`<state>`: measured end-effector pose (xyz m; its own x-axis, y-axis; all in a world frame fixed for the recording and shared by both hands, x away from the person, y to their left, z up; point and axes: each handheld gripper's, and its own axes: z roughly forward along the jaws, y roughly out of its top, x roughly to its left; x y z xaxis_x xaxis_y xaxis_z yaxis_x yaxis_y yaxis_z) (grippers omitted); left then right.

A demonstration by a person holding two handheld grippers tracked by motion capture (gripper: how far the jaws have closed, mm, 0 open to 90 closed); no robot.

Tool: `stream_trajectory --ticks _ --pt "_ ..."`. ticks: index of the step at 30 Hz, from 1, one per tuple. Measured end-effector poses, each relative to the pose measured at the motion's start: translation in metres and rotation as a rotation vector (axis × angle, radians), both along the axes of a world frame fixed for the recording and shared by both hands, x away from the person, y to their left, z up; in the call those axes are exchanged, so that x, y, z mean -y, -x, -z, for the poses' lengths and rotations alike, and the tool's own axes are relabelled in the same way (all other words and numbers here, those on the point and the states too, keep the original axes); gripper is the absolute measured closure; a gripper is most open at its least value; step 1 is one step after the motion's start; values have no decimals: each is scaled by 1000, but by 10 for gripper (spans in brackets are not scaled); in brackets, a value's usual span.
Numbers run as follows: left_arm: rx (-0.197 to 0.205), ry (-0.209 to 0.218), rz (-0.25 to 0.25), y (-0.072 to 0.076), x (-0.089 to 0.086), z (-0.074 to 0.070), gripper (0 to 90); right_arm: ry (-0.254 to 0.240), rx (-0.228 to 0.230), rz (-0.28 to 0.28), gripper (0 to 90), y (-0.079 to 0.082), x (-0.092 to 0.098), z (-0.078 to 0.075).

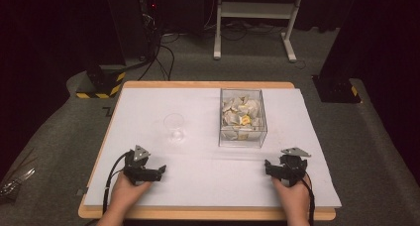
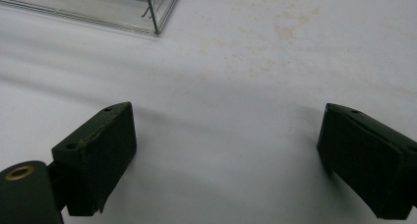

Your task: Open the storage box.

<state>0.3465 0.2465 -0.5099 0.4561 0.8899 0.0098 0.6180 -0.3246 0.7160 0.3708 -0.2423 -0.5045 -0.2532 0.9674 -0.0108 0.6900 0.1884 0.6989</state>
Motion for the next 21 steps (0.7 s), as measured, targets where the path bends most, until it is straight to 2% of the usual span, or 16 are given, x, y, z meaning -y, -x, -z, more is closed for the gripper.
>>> stream_trajectory --ticks 9,14,21 --pt "6 -1 2 1 0 0 47 4 3 -2 76 1 0 0" --pt "20 3 21 4 0 0 102 3 2 -2 75 1 0 0" --pt "18 3 20 4 0 0 99 -1 1 -1 75 0 0 0"
